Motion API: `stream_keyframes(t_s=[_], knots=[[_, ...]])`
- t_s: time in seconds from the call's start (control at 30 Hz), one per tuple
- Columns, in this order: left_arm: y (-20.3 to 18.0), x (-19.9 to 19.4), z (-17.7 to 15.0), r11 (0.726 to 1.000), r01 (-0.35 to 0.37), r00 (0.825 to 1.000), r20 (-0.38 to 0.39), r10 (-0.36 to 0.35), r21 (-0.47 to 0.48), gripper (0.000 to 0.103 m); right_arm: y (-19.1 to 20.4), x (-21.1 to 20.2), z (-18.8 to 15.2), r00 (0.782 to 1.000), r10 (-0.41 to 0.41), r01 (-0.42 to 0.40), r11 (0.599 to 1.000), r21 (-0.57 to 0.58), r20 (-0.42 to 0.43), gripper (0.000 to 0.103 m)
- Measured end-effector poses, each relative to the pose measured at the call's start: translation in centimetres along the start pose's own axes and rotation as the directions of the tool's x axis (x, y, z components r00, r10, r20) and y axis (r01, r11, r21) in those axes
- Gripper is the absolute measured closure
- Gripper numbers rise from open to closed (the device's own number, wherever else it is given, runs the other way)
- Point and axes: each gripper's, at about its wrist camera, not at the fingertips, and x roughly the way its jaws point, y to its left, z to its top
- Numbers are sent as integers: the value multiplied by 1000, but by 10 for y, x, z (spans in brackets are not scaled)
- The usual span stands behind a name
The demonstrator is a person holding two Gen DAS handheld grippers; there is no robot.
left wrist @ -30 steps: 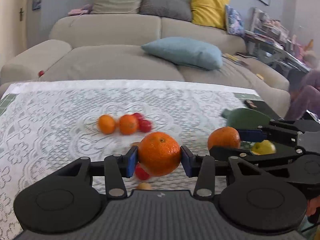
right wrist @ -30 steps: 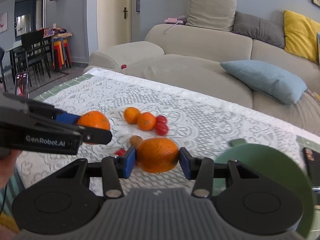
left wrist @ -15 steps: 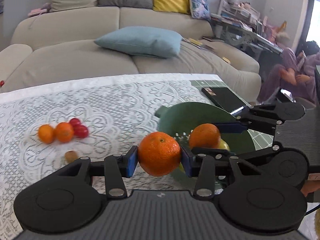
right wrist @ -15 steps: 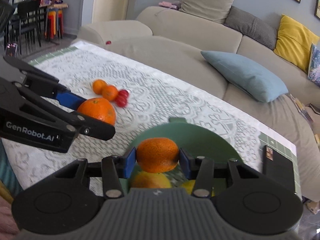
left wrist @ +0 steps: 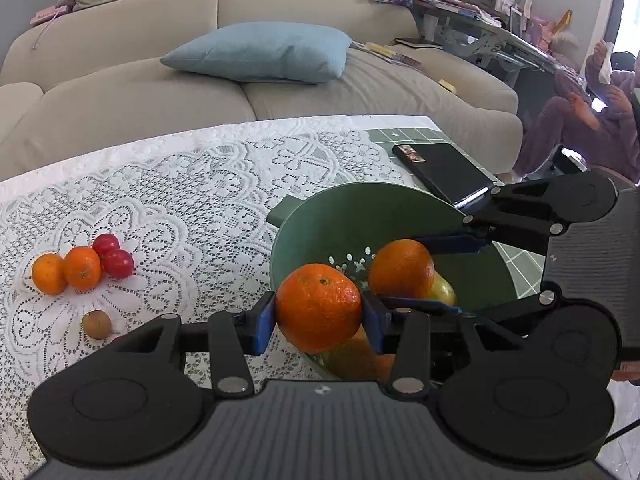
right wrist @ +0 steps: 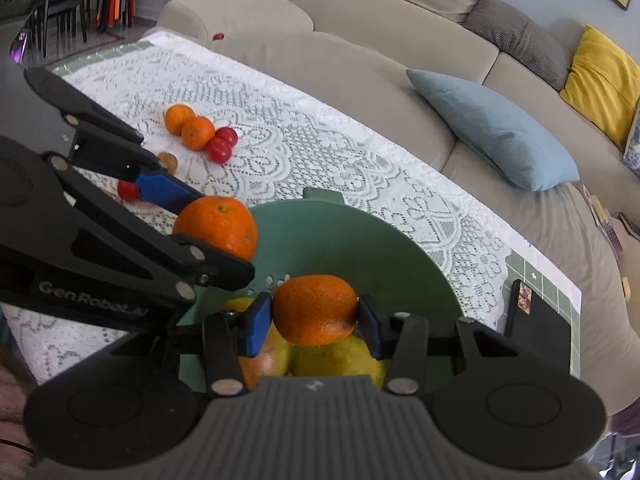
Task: Organize fruits
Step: 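Carry both mandarins into the green colander and release them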
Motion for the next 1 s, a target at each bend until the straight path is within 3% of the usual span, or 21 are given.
stream_keyframes(t_s=[0.33,0.73,1.0], knots=[[3,13,12,1000,-10,1000,-10,10,8,52,-17,28,8,999,-20,20,1000,2,-37,59],[2,20,20,1000,-17,1000,-18,18,11,52,-27,53,11,992,28,-32,999,-32,-120,58],[12,21,20,999,36,999,-11,-35,18,52,-40,45,11,989,85,-86,996,-1,-118,58]])
